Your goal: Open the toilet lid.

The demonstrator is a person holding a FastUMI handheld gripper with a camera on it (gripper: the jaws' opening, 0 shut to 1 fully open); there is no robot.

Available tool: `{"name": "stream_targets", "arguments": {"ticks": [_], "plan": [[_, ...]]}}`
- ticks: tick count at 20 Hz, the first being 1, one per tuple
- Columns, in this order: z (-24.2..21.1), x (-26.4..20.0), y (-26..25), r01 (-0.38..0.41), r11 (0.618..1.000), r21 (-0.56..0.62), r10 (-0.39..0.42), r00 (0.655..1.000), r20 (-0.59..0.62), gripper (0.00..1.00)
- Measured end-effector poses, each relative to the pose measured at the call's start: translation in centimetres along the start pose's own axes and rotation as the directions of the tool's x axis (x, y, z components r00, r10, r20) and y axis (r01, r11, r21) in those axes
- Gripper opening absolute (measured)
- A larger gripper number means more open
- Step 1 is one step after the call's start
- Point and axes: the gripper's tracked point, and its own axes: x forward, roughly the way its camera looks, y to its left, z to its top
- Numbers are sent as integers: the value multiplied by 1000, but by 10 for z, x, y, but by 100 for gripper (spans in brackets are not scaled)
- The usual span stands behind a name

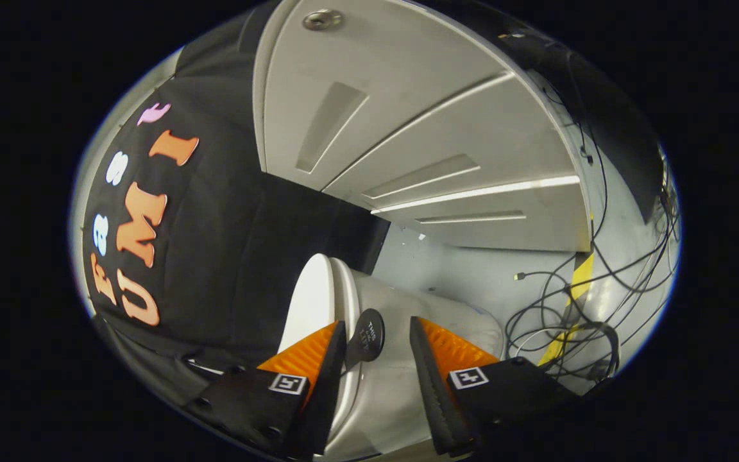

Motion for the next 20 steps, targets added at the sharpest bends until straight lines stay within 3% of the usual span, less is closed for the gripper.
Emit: {"name": "stream_targets", "arguments": {"ticks": [7, 9, 10, 11, 15, 17, 18, 20], "plan": [[2, 9, 10, -58, 994, 98, 59, 998, -11, 41], [1, 11, 1, -36, 994, 107, 37, 999, -8, 41], [3, 11, 3, -49, 989, 141, 50, 999, -1, 23], [2, 8, 5, -58, 985, 161, 57, 998, 7, 25], [3, 5, 8, -64, 983, 172, 62, 998, 16, 13], [3, 4, 8, -51, 985, 167, 50, 999, 11, 13], [2, 0, 11, -47, 986, 158, 44, 999, 21, 8], [3, 2, 14, -15, 996, 88, 12, 999, 36, 8]]}}
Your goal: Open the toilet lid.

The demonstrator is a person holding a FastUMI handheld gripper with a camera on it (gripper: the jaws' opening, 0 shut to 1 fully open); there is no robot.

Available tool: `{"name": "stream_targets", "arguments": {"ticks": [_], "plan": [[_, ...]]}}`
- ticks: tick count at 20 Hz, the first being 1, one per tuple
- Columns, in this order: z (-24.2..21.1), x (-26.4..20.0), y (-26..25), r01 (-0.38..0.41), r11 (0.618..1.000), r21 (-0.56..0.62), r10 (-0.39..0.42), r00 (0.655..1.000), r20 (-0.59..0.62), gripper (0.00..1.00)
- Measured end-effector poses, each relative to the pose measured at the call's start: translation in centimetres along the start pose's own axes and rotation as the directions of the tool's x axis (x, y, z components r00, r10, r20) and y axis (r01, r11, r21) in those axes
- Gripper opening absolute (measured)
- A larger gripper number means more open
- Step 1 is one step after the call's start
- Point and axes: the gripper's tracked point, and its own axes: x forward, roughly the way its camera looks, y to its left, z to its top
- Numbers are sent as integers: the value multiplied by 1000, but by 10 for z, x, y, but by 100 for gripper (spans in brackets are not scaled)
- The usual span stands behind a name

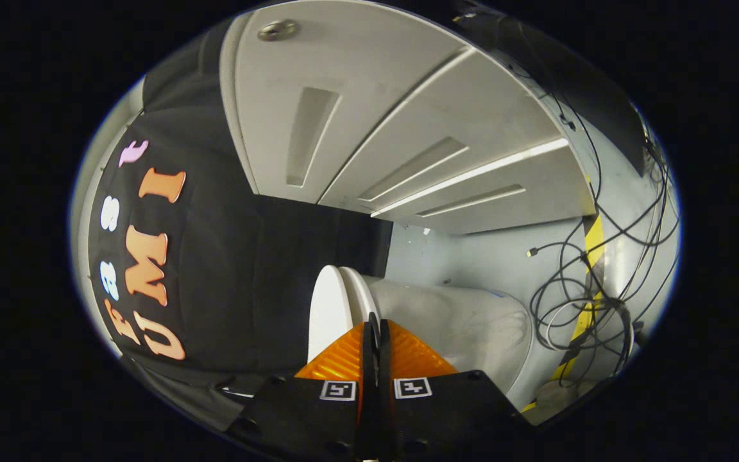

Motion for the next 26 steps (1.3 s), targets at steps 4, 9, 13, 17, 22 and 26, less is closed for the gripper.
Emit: {"name": "stream_targets", "arguments": {"ticks": [4, 9, 13, 17, 22, 26], "plan": [[5, -8, 22, -10, 1000, -3, 10, 1000, 4, 8], [14, -18, 58, -11, 994, -107, 12, 1000, 4, 8], [16, -29, 102, -36, 986, -162, 38, 999, 10, 8], [16, -37, 145, -59, 967, -246, 73, 996, 48, 8], [4, -50, 190, -63, 939, -337, 94, 993, 75, 8], [-7, -60, 224, -77, 885, -460, 129, 988, 84, 8]]}}
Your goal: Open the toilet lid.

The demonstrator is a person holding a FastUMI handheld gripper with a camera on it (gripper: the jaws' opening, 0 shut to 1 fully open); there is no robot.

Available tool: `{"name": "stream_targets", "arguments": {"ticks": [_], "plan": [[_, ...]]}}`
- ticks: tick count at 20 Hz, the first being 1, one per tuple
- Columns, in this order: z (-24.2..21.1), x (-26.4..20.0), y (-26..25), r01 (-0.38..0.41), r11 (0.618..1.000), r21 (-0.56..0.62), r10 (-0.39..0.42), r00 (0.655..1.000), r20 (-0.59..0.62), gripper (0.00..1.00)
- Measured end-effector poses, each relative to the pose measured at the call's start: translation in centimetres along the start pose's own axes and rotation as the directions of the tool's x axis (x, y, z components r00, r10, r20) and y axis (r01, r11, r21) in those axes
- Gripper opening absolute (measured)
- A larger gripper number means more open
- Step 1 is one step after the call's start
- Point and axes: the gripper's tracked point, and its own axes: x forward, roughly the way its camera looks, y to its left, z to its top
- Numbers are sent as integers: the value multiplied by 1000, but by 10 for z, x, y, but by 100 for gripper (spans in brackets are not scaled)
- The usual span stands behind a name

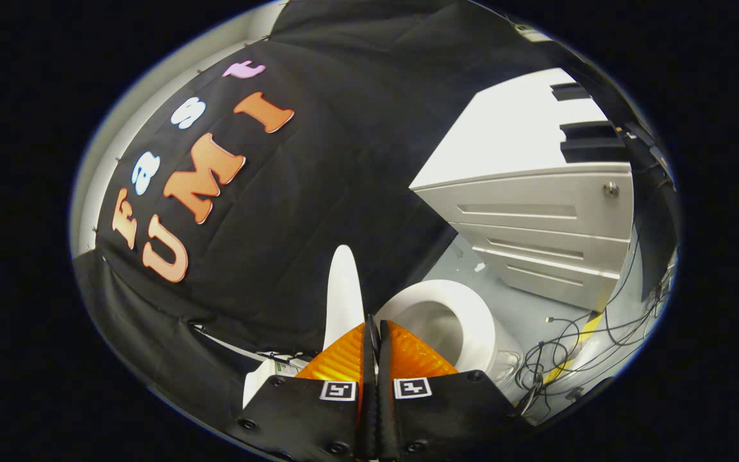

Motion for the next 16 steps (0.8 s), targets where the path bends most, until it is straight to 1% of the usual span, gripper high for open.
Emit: {"name": "stream_targets", "arguments": {"ticks": [4, 9, 11, 16], "plan": [[0, -7, 34, -30, 993, -115, 29, 1000, -8, 8], [-2, -12, 64, -56, 977, -205, 55, 998, -12, 8], [-4, -15, 78, -64, 963, -263, 62, 998, -16, 8], [-9, -20, 114, -80, 913, -400, 79, 997, -17, 8]]}}
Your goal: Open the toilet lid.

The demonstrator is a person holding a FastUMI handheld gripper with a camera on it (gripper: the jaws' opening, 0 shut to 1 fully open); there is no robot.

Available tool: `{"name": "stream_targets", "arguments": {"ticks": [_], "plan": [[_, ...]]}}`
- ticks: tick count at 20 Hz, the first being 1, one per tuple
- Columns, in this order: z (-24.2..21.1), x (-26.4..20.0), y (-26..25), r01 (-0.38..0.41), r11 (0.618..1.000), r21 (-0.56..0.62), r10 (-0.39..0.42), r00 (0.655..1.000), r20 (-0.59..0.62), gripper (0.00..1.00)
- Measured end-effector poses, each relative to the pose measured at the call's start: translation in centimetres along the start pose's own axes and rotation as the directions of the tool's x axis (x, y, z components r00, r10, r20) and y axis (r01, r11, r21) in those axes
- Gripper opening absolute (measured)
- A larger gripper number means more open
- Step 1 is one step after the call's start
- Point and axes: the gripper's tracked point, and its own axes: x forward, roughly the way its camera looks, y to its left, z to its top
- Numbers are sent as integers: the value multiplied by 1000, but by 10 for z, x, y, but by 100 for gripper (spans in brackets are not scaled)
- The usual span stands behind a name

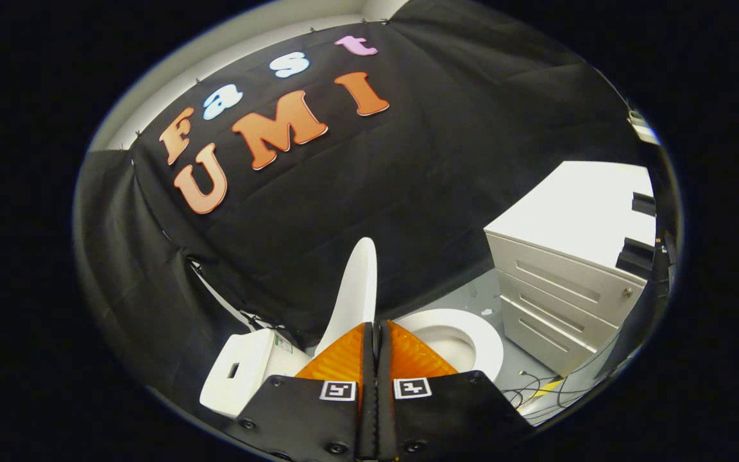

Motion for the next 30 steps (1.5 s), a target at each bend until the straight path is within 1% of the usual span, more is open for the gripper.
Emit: {"name": "stream_targets", "arguments": {"ticks": [5, 12, 18, 24, 30], "plan": [[4, -3, 26, -6, 998, -68, 7, 1000, 6, 8], [7, -10, 60, -31, 993, -110, 31, 999, 6, 8], [7, -15, 82, -27, 992, -123, 29, 999, 13, 8], [7, -21, 121, -33, 982, -188, 40, 999, 31, 8], [3, -26, 162, -52, 961, -270, 64, 997, 36, 8]]}}
